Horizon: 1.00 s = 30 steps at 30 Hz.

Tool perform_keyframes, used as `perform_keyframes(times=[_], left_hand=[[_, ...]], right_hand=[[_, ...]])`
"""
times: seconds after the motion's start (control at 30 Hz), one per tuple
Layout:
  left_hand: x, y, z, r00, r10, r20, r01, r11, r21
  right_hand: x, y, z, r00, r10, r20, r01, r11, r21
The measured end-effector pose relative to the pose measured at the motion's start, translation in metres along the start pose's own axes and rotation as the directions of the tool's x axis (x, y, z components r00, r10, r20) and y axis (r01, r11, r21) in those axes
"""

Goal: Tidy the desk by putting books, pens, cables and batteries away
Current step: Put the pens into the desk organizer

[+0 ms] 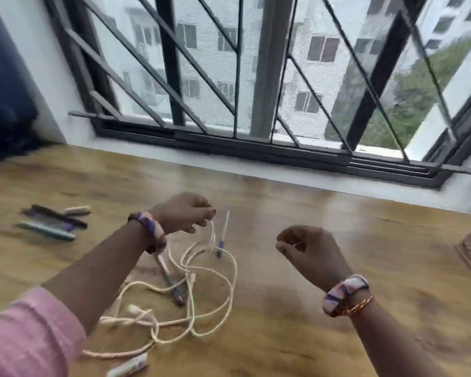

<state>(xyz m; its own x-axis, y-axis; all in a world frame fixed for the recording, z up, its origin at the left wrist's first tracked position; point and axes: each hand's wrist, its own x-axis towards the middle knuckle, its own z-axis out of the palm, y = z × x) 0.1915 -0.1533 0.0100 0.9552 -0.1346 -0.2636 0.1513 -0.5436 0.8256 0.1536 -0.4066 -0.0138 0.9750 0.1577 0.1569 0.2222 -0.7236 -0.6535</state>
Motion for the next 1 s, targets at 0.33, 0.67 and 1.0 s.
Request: perform_keyframes(times=[0.33,0.67,1.0], left_hand=[[-0.024,-0.080,-0.050,0.999,0.045,0.022,-0.048,0.724,0.688],[-0.012,-0.053,-0.073,0.979,0.086,0.184,-0.195,0.648,0.737],[-0.007,0.086,-0.052,0.870,0.443,0.214,-0.474,0.873,0.119]], right_hand=[[0.071,-0.052,0.117,0.951,0.291,0.103,-0.270,0.945,-0.183],[0.071,-0.049,0.086,0.931,0.359,0.068,-0.354,0.932,-0.075],[0.027,-0.031,-0.055,0.960,0.235,-0.153,-0.210,0.964,0.163]])
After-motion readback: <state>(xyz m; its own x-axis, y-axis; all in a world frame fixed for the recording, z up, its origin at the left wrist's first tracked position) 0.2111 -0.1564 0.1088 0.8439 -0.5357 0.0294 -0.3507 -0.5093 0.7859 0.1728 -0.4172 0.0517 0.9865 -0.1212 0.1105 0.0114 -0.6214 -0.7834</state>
